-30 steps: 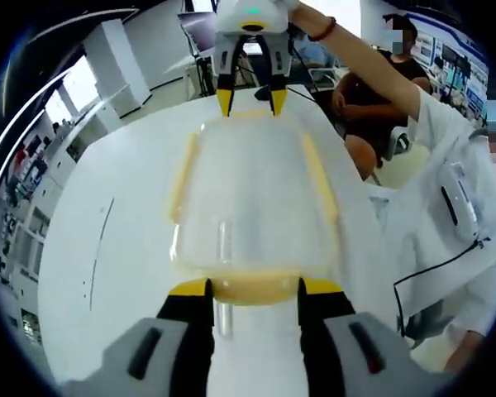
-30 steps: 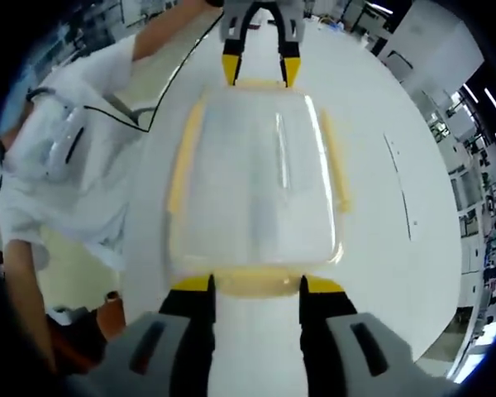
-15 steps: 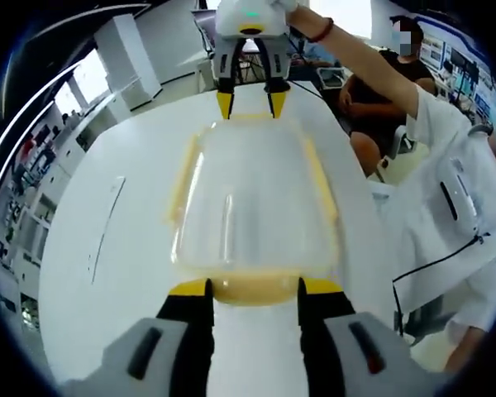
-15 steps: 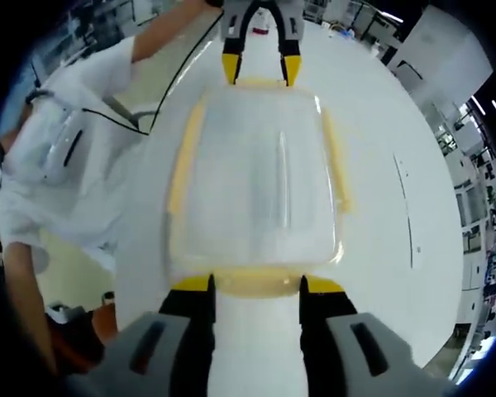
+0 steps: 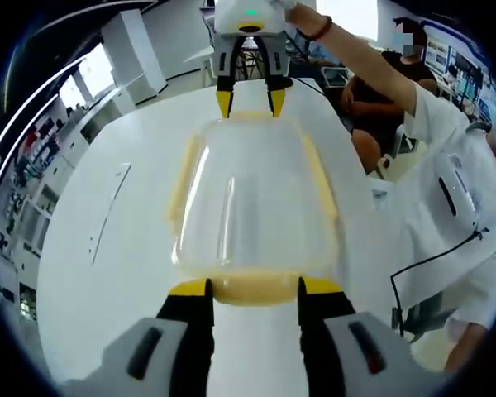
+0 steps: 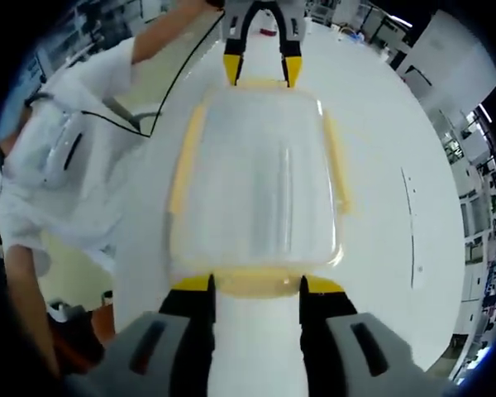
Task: Snap each plastic latch of the storage box into its locked position after aligning the lid with the box until every specified latch is closed and the lid sits flush.
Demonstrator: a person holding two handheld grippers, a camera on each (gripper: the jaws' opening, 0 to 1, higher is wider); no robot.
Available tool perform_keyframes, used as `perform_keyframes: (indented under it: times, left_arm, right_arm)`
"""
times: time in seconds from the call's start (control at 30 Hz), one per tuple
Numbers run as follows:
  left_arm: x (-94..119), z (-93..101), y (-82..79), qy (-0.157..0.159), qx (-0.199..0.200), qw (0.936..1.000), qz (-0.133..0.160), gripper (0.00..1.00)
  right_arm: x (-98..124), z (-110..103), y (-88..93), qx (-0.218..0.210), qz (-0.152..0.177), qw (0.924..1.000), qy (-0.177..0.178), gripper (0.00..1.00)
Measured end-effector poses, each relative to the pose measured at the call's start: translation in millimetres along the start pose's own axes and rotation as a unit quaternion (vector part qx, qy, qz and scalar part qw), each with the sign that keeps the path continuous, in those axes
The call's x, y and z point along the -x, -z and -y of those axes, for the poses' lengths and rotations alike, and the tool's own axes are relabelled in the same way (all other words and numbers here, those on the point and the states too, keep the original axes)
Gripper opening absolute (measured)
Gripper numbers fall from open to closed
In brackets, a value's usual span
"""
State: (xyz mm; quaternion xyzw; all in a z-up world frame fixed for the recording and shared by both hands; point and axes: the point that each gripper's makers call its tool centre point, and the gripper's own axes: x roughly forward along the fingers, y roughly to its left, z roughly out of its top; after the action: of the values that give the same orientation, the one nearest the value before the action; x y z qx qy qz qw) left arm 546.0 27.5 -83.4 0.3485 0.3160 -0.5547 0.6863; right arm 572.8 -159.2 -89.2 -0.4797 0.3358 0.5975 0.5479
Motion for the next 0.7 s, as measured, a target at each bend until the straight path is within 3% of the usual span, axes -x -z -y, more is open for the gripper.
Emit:
perform_keyframes:
  times: [0.57,0.7]
  left_arm:
    - [-5,-4.0,23.0,0.014,0.000,0.9999,-0.006,0.38]
    - [0,-5.3,15.5,0.025,0.002,0.9992,0.030,0.38]
  right_arm:
    - [-22,0,-11.0,-0.012,-0.003,0.9998,-0.018,0.38]
    - [-28,-6,-14.7,-0.016,0.000,0.9995,-0.027,0.38]
